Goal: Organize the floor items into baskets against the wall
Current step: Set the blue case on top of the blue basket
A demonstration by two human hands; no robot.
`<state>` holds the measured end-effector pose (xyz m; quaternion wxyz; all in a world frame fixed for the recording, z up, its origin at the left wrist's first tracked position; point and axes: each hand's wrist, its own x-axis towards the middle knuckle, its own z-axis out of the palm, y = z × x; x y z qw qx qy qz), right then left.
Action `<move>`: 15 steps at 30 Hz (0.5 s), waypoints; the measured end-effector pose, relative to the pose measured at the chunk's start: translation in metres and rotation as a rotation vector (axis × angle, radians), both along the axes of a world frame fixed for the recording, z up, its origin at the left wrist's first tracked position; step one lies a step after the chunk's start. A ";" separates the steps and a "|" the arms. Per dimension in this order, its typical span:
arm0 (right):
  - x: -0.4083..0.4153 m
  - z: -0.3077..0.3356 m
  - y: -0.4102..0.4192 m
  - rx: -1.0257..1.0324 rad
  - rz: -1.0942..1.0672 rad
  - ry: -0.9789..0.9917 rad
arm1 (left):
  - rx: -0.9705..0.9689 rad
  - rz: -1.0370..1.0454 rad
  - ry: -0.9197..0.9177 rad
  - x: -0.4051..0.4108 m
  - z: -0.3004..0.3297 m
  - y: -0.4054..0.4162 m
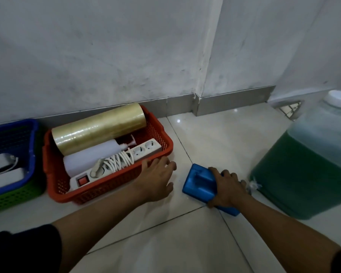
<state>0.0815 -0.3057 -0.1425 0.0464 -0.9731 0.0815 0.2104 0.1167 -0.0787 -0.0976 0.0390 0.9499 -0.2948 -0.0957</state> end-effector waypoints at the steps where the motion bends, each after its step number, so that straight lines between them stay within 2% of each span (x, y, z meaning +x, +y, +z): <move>1: 0.000 -0.001 -0.001 0.018 -0.010 -0.015 | -0.007 0.010 -0.002 0.001 0.000 -0.002; 5: -0.006 -0.003 -0.001 0.051 -0.044 -0.080 | -0.067 0.075 0.022 0.000 -0.001 -0.007; 8: -0.004 0.011 0.003 0.016 -0.004 -0.164 | -0.160 0.140 0.114 -0.003 -0.004 -0.006; 10: 0.001 0.026 0.009 0.007 0.025 -0.239 | -0.341 0.285 0.301 -0.004 0.000 -0.002; 13: 0.008 0.053 0.027 0.046 -0.011 -0.379 | -0.678 0.557 0.701 -0.002 0.018 0.009; 15: 0.011 0.072 0.044 0.086 -0.019 -0.482 | -0.862 0.667 0.870 -0.002 0.031 0.018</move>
